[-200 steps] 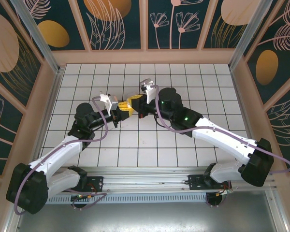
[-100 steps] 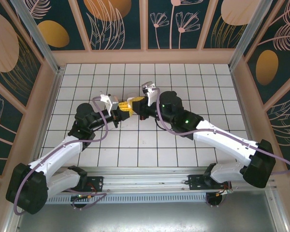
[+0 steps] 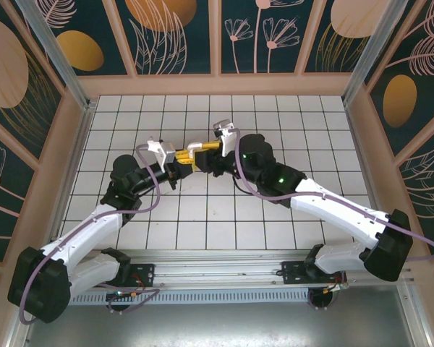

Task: Insert the wireless bluetooth earbuds into the charging case

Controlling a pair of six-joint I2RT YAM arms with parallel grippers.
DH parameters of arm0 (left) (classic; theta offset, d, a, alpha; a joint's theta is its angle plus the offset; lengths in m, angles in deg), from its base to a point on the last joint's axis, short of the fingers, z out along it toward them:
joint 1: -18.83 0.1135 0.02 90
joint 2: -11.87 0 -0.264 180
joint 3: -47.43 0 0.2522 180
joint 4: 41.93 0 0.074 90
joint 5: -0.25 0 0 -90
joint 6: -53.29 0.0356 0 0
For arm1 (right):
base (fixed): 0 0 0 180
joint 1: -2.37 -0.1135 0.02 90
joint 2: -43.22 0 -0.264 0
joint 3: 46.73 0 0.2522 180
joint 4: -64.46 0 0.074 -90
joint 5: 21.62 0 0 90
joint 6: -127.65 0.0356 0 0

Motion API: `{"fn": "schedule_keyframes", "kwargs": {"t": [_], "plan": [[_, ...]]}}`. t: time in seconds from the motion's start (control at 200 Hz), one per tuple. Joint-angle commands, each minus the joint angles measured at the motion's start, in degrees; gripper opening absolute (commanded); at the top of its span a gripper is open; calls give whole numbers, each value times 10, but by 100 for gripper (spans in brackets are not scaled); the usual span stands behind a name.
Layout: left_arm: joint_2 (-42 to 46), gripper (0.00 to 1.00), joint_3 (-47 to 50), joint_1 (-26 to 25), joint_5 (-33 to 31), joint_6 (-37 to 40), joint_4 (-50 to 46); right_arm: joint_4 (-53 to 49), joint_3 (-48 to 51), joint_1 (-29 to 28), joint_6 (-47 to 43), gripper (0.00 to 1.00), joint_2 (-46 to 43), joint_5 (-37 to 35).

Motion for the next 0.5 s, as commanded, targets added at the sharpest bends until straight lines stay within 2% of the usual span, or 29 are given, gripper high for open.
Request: {"fn": "schedule_keyframes", "kwargs": {"t": [0.0, 0.13, 0.25, 0.41, 0.495], "plan": [[16, 0, 12, 14, -24, -27, 37, -19, -52, 16, 36, 44, -5, -21], [25, 0, 41, 49, -21, -63, 67, -59, -104, 59, 85, 44, 24, -25], [54, 0, 46, 66, -65, -45, 23, -111, -155, 99, 133, 45, 86, -28], [105, 0, 34, 70, -170, 21, -103, -201, -290, 124, 177, 45, 253, 23], [146, 0, 40, 70, -198, 40, -132, -250, -398, 123, 181, 45, 362, 49]]}}
